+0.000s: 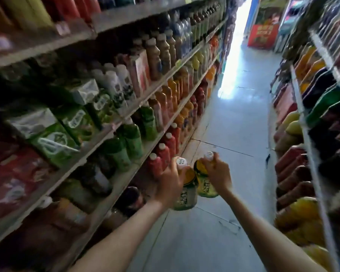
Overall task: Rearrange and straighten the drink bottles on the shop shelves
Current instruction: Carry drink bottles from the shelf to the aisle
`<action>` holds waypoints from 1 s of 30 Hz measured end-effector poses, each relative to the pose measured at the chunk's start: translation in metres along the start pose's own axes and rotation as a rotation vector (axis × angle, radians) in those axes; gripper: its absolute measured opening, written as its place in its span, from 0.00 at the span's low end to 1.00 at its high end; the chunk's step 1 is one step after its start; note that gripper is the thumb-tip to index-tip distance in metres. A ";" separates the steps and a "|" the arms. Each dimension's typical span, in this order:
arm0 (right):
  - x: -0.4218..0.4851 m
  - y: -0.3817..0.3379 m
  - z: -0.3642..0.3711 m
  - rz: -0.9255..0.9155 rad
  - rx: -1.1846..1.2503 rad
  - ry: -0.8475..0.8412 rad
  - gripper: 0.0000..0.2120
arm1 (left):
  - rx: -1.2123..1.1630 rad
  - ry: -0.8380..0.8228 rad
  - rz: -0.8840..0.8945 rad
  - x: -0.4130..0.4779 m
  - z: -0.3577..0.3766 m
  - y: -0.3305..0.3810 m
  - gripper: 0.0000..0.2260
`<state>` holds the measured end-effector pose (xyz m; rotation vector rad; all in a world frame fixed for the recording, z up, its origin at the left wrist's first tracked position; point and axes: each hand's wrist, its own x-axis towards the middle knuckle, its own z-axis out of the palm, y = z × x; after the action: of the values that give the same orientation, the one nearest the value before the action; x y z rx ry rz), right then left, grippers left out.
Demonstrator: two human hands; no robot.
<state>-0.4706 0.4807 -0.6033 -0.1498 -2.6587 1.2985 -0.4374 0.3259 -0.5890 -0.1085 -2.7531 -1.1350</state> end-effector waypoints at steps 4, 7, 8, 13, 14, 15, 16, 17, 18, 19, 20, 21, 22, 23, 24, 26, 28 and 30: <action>0.004 0.130 0.075 0.147 -0.059 -0.018 0.14 | -0.035 -0.067 -0.024 0.003 0.124 -0.089 0.27; 0.009 0.216 0.125 0.218 -0.048 0.002 0.12 | -0.022 -0.131 -0.084 0.006 0.204 -0.149 0.20; 0.011 0.240 0.140 0.235 -0.043 0.010 0.11 | -0.010 -0.140 -0.092 0.008 0.228 -0.167 0.19; 0.026 0.346 0.205 0.271 -0.034 0.025 0.10 | 0.095 -0.186 -0.070 0.022 0.333 -0.254 0.23; 0.031 0.362 0.215 0.264 -0.037 0.027 0.10 | 0.097 -0.181 -0.068 0.026 0.349 -0.267 0.22; 0.035 0.379 0.225 0.259 -0.038 0.028 0.09 | 0.097 -0.173 -0.071 0.029 0.363 -0.277 0.22; 0.039 0.393 0.234 0.258 -0.039 0.026 0.09 | 0.091 -0.162 -0.076 0.032 0.375 -0.285 0.22; 0.042 0.405 0.242 0.263 -0.036 0.022 0.08 | 0.088 -0.157 -0.088 0.035 0.386 -0.293 0.22; 0.043 0.415 0.249 0.266 -0.035 0.023 0.08 | 0.085 -0.151 -0.098 0.036 0.395 -0.300 0.22; 0.043 0.425 0.255 0.263 -0.034 0.022 0.08 | 0.084 -0.151 -0.109 0.037 0.405 -0.306 0.21; 0.041 0.434 0.261 0.257 -0.035 0.016 0.07 | 0.085 -0.149 -0.119 0.037 0.413 -0.311 0.21; 0.038 0.441 0.266 0.257 -0.039 0.004 0.06 | 0.083 -0.156 -0.132 0.036 0.419 -0.315 0.20; 0.035 0.447 0.270 0.250 -0.041 -0.007 0.06 | 0.079 -0.165 -0.134 0.035 0.425 -0.319 0.20; 0.032 0.453 0.274 0.247 -0.042 -0.014 0.06 | 0.078 -0.178 -0.141 0.034 0.431 -0.322 0.20; 0.030 0.456 0.277 0.239 -0.043 -0.012 0.06 | 0.085 -0.189 -0.146 0.033 0.436 -0.326 0.20; 0.030 0.460 0.278 0.235 -0.054 -0.001 0.07 | 0.104 -0.219 -0.165 0.029 0.443 -0.333 0.21; 0.032 0.461 0.275 0.261 -0.077 -0.034 0.08 | 0.121 -0.257 -0.180 0.023 0.447 -0.339 0.20; 0.036 0.460 0.272 0.334 -0.111 -0.140 0.10 | 0.120 -0.298 -0.220 0.021 0.446 -0.342 0.19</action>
<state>-0.5559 0.5589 -1.1260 -0.5597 -2.9197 1.2908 -0.5563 0.3982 -1.1337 0.0460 -3.1559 -1.0752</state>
